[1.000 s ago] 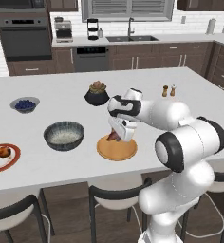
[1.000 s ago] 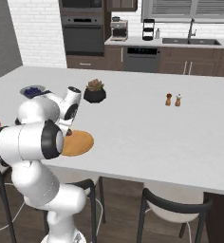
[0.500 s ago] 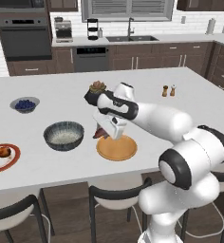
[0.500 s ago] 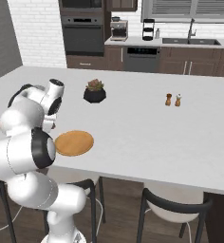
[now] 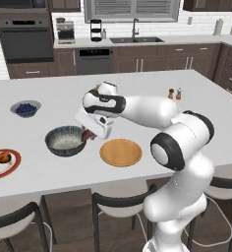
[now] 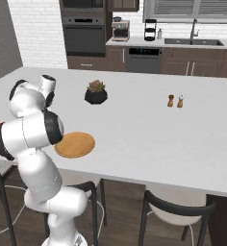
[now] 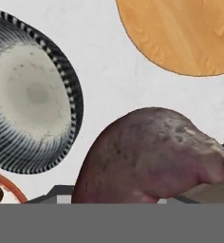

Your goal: Pick the chicken drumstick and potato from their plates and place them in the bowl. Then put the bowl in the fridge.

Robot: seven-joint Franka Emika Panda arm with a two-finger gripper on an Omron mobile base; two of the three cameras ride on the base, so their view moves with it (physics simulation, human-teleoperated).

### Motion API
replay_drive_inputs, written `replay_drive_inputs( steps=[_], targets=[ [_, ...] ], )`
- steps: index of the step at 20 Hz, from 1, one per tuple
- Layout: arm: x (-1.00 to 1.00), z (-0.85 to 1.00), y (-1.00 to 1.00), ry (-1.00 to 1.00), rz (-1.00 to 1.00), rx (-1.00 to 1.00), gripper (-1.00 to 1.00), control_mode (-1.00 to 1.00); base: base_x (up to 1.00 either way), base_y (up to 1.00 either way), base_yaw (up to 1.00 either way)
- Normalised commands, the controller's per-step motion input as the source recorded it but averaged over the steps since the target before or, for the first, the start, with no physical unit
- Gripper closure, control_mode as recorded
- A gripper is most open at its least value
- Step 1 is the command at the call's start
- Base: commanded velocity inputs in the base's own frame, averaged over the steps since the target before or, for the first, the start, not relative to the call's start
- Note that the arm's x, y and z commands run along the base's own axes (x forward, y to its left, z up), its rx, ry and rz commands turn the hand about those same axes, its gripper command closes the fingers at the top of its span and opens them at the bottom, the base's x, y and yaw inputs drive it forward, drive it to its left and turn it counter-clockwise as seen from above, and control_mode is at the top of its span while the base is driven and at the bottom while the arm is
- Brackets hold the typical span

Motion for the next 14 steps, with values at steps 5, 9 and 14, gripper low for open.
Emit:
replay_drive_inputs(
  steps=[5, 9, 14],
  targets=[
    [0.38, -0.08, 0.55, -0.02, 0.05, -0.13, 1.0, -1.0, 0.0, 0.0, 0.0],
    [0.41, -0.25, 0.51, 0.01, -0.16, -0.12, 1.0, -1.0, 0.0, 0.0, 0.0],
    [0.27, -0.32, 0.38, 0.0, -0.13, -0.09, 1.0, -1.0, 0.0, 0.0, 0.0]
  ],
)
